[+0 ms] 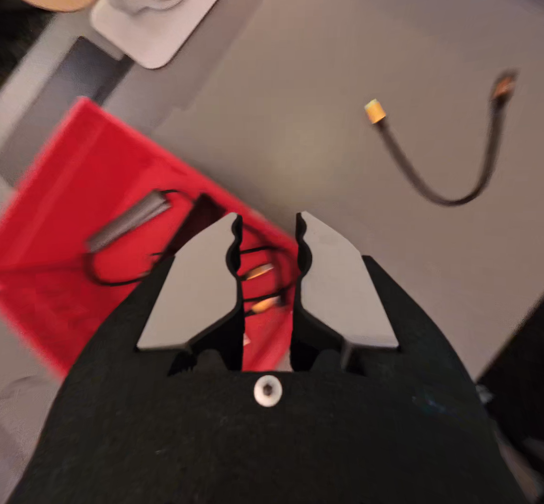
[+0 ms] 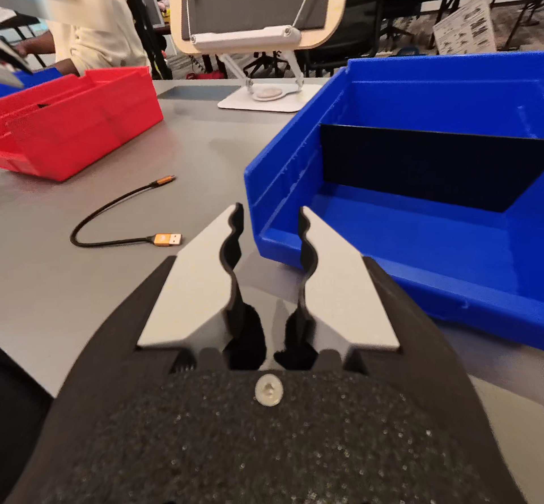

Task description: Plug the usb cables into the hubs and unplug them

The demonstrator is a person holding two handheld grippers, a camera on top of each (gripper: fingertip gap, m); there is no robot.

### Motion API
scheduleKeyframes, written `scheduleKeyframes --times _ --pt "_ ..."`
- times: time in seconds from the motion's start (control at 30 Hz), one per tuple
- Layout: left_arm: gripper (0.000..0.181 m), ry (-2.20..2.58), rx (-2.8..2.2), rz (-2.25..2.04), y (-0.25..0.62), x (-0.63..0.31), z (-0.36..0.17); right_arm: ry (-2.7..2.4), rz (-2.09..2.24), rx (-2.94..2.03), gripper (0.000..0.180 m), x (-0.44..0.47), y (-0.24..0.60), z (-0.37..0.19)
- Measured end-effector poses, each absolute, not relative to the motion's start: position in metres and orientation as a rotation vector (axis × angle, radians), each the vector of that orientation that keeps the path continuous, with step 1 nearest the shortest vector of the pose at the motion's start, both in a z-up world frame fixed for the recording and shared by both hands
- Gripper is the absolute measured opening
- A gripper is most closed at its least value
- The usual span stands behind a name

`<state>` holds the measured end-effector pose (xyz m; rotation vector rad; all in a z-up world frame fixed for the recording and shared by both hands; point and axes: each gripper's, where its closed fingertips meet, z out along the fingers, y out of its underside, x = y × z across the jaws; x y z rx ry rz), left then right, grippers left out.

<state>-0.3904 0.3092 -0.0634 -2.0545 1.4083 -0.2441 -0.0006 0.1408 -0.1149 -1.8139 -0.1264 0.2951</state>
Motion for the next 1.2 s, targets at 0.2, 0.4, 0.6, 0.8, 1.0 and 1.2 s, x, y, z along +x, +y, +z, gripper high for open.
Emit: scheduleKeyframes --times 0.2,0.4,0.6,0.8,1.0,1.2 --pt "0.026 1.749 -1.994 -0.134 0.416 -0.424 -0.072 -0.169 0.619 -1.755 0.035 -0.027 0.142 -0.106" --pt "0.037 1.993 -2.329 0.033 0.468 -0.452 -0.167 -0.261 0.62 -1.73 0.035 -0.033 0.138 -0.104" --pt "0.044 2.108 -2.009 0.153 0.489 -0.437 -0.175 -0.234 0.725 -1.688 0.035 -0.041 0.133 -0.101" --pt "0.027 2.254 -1.923 0.272 0.487 -0.445 -0.19 -0.232 0.764 -1.708 0.034 -0.042 0.134 -0.106" --pt "0.025 2.116 -1.814 0.326 0.495 -0.444 -0.158 -0.245 0.776 -1.703 0.034 -0.047 0.129 -0.103" --pt "0.024 1.867 -1.597 0.509 0.487 -0.446 -0.085 -0.307 0.788 -1.665 0.034 -0.063 0.124 -0.091"
